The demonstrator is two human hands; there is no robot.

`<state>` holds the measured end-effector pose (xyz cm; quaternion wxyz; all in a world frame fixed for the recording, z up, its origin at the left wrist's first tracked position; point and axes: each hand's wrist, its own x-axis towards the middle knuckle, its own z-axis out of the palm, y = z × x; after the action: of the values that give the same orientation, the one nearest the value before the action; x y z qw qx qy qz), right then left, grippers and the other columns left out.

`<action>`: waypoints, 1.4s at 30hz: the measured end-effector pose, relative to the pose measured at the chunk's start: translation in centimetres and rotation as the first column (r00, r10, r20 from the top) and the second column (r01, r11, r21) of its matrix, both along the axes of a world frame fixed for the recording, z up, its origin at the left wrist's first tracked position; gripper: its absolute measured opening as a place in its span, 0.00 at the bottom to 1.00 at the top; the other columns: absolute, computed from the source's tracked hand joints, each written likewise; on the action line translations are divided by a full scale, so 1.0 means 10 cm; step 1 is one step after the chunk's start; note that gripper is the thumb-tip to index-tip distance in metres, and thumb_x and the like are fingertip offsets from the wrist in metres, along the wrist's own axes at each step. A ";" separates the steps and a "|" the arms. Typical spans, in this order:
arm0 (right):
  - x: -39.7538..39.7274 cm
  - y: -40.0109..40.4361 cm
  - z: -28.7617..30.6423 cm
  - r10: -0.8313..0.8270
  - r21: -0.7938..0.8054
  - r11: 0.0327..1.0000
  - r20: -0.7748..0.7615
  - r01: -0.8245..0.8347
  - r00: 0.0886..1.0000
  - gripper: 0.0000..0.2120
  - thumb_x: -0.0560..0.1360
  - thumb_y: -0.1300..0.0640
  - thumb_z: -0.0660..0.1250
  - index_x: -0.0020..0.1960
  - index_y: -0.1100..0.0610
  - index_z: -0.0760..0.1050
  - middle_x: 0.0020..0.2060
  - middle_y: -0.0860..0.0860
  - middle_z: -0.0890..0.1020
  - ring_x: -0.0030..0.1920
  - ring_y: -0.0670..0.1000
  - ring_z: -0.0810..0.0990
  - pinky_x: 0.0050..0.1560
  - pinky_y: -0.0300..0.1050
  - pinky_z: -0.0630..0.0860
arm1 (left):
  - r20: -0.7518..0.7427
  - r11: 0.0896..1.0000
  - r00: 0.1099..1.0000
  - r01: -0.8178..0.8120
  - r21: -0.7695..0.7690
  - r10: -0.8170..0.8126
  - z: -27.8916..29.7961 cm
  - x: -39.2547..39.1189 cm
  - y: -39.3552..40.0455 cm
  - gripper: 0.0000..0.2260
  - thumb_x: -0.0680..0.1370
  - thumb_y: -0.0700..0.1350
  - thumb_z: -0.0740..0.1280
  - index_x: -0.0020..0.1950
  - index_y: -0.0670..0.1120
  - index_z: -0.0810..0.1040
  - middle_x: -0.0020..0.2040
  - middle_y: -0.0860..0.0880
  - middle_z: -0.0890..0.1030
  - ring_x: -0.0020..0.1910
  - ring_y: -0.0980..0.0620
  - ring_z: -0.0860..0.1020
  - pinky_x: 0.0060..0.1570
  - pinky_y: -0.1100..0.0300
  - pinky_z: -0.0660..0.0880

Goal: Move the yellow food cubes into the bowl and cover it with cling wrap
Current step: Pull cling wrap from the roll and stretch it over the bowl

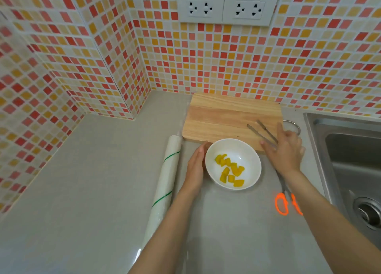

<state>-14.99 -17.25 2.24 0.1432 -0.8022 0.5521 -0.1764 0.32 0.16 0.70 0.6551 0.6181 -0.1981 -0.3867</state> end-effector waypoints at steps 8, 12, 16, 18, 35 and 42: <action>0.78 1.73 0.25 0.225 0.182 0.901 0.579 -0.394 0.783 0.23 0.75 0.59 0.64 0.69 0.60 0.65 0.60 0.59 0.73 0.62 0.57 0.71 0.64 0.52 0.67 | 0.429 0.989 0.903 -0.054 0.137 -0.010 0.25 0.78 0.90 0.21 0.82 0.51 0.49 0.72 0.47 0.67 0.72 0.50 0.70 0.70 0.59 0.66 0.71 0.64 0.59; 1.06 2.25 0.09 0.277 0.299 0.859 0.411 -0.416 0.868 0.26 0.78 0.52 0.58 0.73 0.60 0.56 0.72 0.58 0.63 0.74 0.57 0.54 0.72 0.49 0.48 | 0.549 0.826 0.754 -0.015 0.563 -0.361 -0.09 0.89 1.37 0.23 0.82 0.52 0.47 0.76 0.47 0.56 0.78 0.50 0.56 0.77 0.56 0.52 0.74 0.58 0.42; 1.09 2.26 0.06 0.326 0.187 0.913 0.197 -0.362 0.925 0.32 0.77 0.48 0.56 0.75 0.56 0.46 0.76 0.55 0.51 0.76 0.59 0.41 0.73 0.55 0.39 | 0.574 0.776 0.653 0.034 0.630 -0.494 -0.29 0.79 1.56 0.23 0.82 0.53 0.45 0.77 0.50 0.51 0.78 0.56 0.46 0.74 0.62 0.39 0.72 0.55 0.31; 1.08 2.14 0.09 0.302 0.203 0.921 0.163 -0.331 0.939 0.34 0.76 0.48 0.57 0.75 0.55 0.44 0.76 0.55 0.49 0.75 0.60 0.42 0.73 0.55 0.42 | 0.593 0.790 0.657 0.009 0.613 -0.467 -0.31 0.77 1.53 0.23 0.82 0.53 0.45 0.77 0.50 0.52 0.78 0.56 0.46 0.74 0.63 0.38 0.72 0.55 0.30; 1.02 2.37 0.12 0.510 0.129 0.788 0.410 -0.601 0.756 0.22 0.78 0.57 0.56 0.71 0.61 0.61 0.66 0.59 0.65 0.66 0.55 0.67 0.68 0.42 0.64 | 0.588 0.842 0.719 -0.006 0.540 -0.371 -0.22 0.51 1.37 0.23 0.79 0.56 0.48 0.74 0.59 0.57 0.79 0.51 0.49 0.77 0.56 0.41 0.70 0.49 0.28; 1.15 2.38 -0.04 -0.082 0.588 0.731 0.579 -0.345 0.812 0.12 0.74 0.63 0.62 0.57 0.63 0.75 0.54 0.62 0.78 0.56 0.61 0.77 0.62 0.54 0.72 | 0.546 0.863 0.778 -0.009 0.505 -0.311 -0.19 0.46 1.35 0.21 0.82 0.51 0.53 0.75 0.56 0.59 0.79 0.51 0.53 0.77 0.57 0.43 0.71 0.49 0.29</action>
<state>-3.46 6.57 1.80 0.5916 -0.6445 0.4474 -0.1856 4.93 13.61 -1.24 0.3464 0.8331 -0.3472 -0.2557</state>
